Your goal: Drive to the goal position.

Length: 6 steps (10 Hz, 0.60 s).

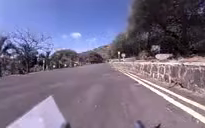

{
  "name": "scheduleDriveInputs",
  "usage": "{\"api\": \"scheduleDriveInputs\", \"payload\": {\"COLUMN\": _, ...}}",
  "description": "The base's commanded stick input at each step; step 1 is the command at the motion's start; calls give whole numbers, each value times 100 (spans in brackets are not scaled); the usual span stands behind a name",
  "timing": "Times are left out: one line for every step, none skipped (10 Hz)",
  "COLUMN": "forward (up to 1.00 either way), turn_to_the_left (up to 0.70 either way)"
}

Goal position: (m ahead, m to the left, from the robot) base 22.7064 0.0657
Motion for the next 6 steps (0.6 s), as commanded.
{"api": "scheduleDriveInputs", "payload": {"forward": 50, "turn_to_the_left": -32}}
{"api": "scheduleDriveInputs", "payload": {"forward": 50, "turn_to_the_left": -43}}
{"api": "scheduleDriveInputs", "payload": {"forward": 50, "turn_to_the_left": -25}}
{"api": "scheduleDriveInputs", "payload": {"forward": 50, "turn_to_the_left": -6}}
{"api": "scheduleDriveInputs", "payload": {"forward": 50, "turn_to_the_left": -6}}
{"api": "scheduleDriveInputs", "payload": {"forward": 50, "turn_to_the_left": -16}}
